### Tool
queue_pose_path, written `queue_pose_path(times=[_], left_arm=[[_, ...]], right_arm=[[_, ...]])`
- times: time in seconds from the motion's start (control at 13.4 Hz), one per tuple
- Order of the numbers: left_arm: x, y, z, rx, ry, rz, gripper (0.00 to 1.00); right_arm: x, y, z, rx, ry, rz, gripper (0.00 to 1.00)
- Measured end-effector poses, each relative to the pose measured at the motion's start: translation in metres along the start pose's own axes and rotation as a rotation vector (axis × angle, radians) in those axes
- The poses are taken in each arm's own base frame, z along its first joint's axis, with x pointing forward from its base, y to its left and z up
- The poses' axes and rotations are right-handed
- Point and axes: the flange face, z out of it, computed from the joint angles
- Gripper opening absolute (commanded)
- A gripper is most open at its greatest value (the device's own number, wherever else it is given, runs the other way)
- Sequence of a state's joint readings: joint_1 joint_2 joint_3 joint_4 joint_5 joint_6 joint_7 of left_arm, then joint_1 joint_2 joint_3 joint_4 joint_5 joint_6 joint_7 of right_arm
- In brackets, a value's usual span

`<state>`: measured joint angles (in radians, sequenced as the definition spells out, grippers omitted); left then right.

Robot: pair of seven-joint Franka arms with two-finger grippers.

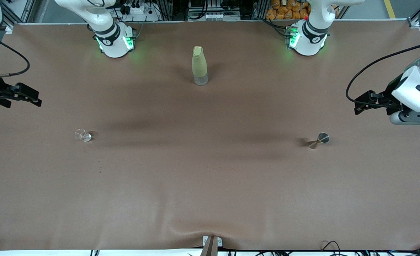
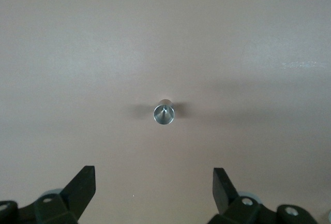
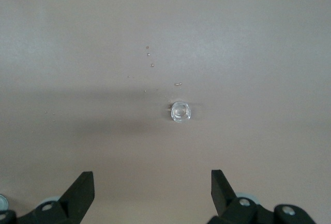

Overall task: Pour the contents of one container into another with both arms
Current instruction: 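Move the right gripper toward the clear glass beaker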

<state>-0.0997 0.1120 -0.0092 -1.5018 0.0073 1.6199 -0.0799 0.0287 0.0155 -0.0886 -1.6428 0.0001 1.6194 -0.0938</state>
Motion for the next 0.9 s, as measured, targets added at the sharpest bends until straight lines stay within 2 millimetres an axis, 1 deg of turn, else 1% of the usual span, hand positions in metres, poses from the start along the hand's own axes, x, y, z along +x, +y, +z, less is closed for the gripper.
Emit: queue_pose_path(times=[0.3, 0.67, 0.9], left_arm=[[-0.003, -0.001, 0.002, 0.002, -0.028, -0.001, 1.0], [-0.003, -0.001, 0.002, 0.002, -0.028, -0.001, 1.0], [-0.003, -0.001, 0.002, 0.002, -0.027, -0.001, 1.0]], right_arm=[[0.001, -0.009, 0.0, 0.005, 0.001, -0.011, 1.0], [0.002, -0.01, 0.001, 0.007, 0.003, -0.013, 1.0], [0.003, -0.013, 0.002, 0.038, 0.009, -0.037, 1.0]])
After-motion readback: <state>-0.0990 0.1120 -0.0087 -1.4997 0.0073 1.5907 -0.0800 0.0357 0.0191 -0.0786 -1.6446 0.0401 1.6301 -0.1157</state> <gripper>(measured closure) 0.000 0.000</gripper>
